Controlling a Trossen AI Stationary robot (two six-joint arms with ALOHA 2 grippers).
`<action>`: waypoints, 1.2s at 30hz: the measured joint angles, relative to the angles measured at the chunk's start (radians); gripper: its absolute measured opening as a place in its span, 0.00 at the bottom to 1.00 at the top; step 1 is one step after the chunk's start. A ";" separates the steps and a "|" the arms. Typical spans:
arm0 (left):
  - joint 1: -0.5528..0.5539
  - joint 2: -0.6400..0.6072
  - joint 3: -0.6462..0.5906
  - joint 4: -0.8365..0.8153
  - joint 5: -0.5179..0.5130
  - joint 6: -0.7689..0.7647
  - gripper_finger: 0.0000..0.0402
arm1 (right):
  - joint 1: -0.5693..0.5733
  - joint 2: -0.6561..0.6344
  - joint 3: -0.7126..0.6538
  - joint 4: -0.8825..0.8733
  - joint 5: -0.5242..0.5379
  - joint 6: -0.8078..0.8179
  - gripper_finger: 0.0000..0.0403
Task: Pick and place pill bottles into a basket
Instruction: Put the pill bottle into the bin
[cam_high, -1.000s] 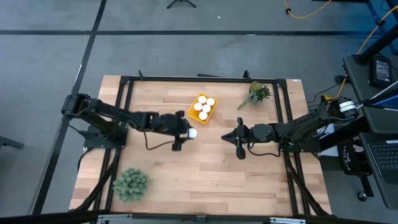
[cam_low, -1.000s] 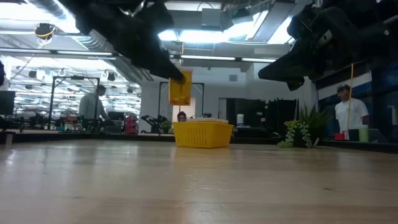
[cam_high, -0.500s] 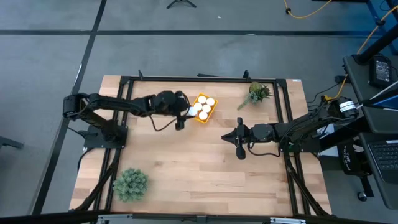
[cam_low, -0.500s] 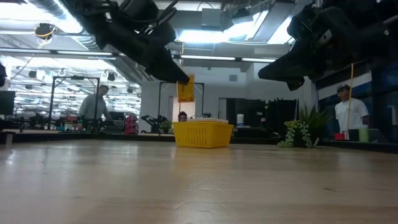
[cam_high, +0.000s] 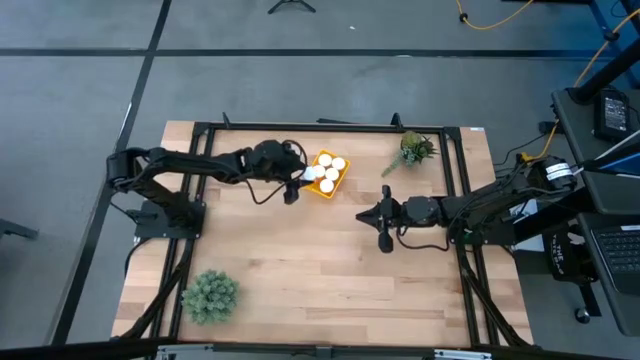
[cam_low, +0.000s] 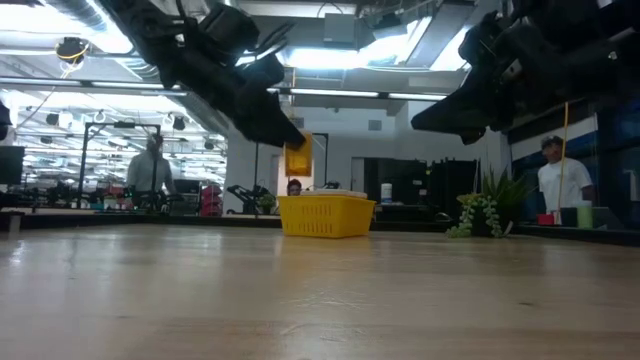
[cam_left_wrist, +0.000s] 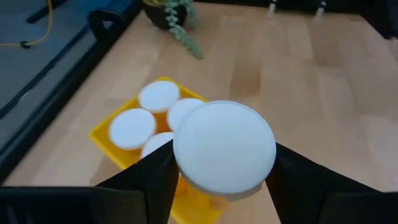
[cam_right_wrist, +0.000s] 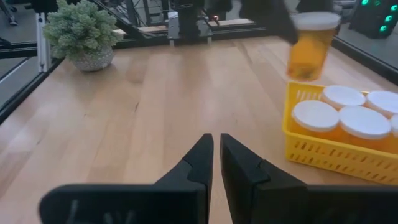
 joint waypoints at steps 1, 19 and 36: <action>-0.008 0.006 0.000 0.002 0.000 0.000 0.53 | -0.001 0.000 0.000 -0.001 0.000 -0.003 0.09; -0.022 0.070 0.000 0.068 -0.032 0.027 0.53 | -0.007 0.000 0.000 -0.006 0.000 -0.007 0.09; -0.006 0.129 0.000 0.061 -0.027 0.027 0.53 | -0.007 0.000 0.000 -0.014 -0.002 0.022 0.09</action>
